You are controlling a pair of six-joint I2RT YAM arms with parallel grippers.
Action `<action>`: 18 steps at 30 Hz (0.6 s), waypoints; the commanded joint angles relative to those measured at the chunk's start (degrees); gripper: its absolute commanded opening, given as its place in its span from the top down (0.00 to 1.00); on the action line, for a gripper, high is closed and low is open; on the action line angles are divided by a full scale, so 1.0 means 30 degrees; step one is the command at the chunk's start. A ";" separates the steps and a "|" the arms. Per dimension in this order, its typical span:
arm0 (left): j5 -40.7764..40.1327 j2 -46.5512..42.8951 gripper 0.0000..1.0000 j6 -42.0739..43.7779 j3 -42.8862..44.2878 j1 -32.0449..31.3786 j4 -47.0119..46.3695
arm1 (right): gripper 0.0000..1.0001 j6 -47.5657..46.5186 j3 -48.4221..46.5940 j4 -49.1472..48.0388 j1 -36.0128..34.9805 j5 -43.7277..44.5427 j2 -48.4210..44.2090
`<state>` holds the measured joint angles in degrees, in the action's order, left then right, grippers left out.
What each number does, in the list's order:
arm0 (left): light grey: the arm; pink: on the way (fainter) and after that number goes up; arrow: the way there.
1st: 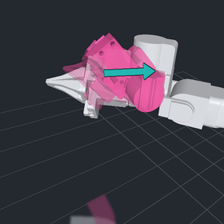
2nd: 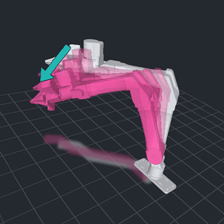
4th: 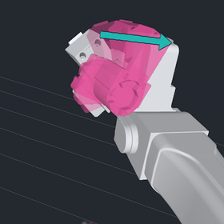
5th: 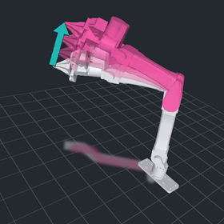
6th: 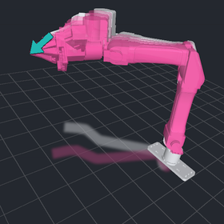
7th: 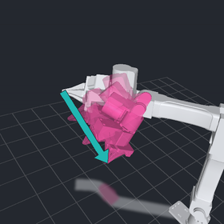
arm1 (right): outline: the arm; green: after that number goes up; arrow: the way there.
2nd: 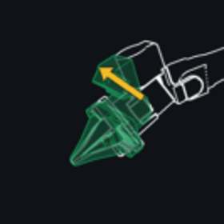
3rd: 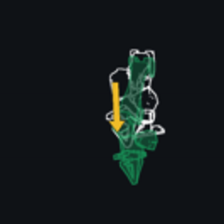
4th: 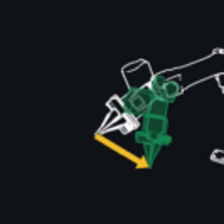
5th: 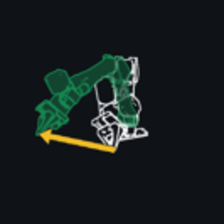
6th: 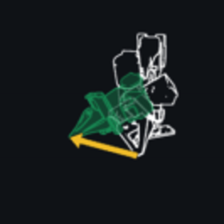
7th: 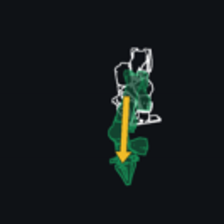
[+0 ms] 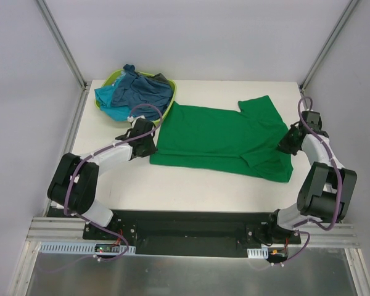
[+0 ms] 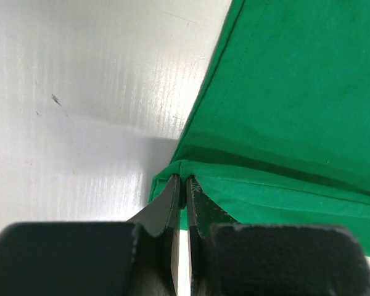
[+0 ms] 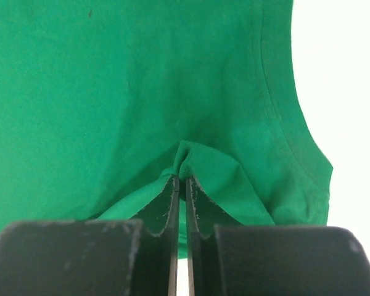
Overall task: Fold and stack the t-shirts
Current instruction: Fold the flattened tshirt in 1/3 of the way
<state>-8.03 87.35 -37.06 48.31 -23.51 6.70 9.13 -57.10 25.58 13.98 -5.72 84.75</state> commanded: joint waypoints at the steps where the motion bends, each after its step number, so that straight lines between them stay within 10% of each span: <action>1: -0.1188 0.0267 1.00 0.0458 0.1061 0.0335 0.0491 | 0.94 -0.0843 -0.1967 -0.1791 -0.0381 0.0058 0.1598; 4: -0.1307 0.0385 0.80 0.0867 0.1559 0.0394 0.0725 | 0.92 -0.1516 -0.3607 -0.1147 -0.0791 0.0526 0.2831; 10: -0.0461 -0.0783 0.02 0.0898 0.2061 0.0394 0.1868 | 0.21 -0.1754 -0.4934 0.1490 -0.1494 0.2635 0.2136; 13: 0.1147 -0.2013 0.01 0.0781 0.1592 0.0394 0.1839 | 0.00 -0.1314 -0.2975 0.1550 -0.1524 0.1299 0.0146; 18: 0.4254 -0.2254 0.01 0.0839 0.1385 -0.0569 0.1080 | 0.04 0.0149 0.0570 -0.0231 -0.1524 -0.3271 -0.1939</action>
<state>-4.19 82.15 -35.03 52.77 -22.96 11.20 5.87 -61.80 26.68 9.45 -5.19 83.48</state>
